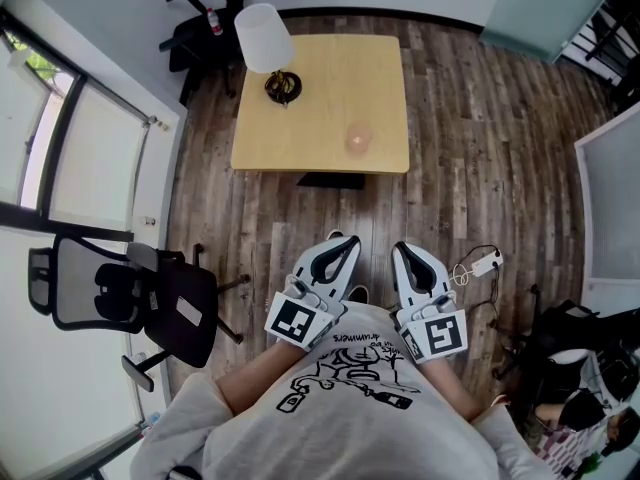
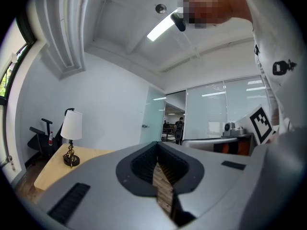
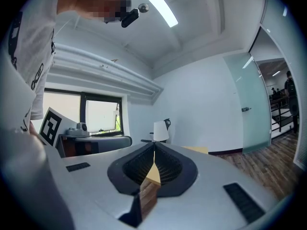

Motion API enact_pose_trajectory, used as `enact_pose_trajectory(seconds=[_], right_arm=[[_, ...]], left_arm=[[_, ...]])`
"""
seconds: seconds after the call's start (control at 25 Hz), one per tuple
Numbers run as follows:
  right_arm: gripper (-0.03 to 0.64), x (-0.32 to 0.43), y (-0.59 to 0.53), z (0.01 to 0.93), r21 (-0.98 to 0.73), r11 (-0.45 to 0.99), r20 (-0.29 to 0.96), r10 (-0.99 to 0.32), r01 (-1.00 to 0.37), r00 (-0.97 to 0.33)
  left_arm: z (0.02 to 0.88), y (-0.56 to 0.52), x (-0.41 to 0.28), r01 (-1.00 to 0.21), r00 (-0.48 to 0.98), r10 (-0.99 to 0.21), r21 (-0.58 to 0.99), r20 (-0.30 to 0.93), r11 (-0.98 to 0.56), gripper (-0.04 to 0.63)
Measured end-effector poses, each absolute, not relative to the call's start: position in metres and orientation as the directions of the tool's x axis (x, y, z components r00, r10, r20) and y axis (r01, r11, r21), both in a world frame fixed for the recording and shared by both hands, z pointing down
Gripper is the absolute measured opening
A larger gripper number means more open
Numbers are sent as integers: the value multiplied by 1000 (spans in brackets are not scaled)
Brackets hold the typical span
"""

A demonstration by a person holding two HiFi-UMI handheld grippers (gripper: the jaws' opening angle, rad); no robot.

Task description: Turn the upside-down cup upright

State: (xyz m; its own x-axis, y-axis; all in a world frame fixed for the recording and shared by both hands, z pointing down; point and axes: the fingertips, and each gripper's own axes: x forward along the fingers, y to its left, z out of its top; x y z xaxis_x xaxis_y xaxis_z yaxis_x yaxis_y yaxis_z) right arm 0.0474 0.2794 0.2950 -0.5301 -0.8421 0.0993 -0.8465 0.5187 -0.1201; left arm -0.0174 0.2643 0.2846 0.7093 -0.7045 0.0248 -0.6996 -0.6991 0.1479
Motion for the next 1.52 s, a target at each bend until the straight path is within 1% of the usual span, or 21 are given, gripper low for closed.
enact_pose_trajectory(seconds=[0.4,0.68,1.0,1.24,1.36,1.52], right_arm=[[25,29,178,291,-87,505,99,-853,-859,-512],[25,9,120,290,-72,499,96,-858,-863,-504],[25,-1,83,295,-76,466,106,-875,-881,-472],[25,0,63,301,-77,472,102,-872,-878,-478],[25,3,56,310,-76,501,108,-856,-862,-506],[25,8,51,323,-74,542,119,-828,-837,-547]], left_arm=[[281,158,-38,-688,720,-694,149,15,-711,8],[278,98,-53,-659,748,-664,143,16,-739,8],[283,64,-62,-620,781,-624,145,22,-771,8],[294,45,-58,-617,784,-619,153,39,-772,8],[302,38,-54,-623,779,-626,167,40,-764,8],[324,32,-49,-637,768,-635,199,83,-745,8]])
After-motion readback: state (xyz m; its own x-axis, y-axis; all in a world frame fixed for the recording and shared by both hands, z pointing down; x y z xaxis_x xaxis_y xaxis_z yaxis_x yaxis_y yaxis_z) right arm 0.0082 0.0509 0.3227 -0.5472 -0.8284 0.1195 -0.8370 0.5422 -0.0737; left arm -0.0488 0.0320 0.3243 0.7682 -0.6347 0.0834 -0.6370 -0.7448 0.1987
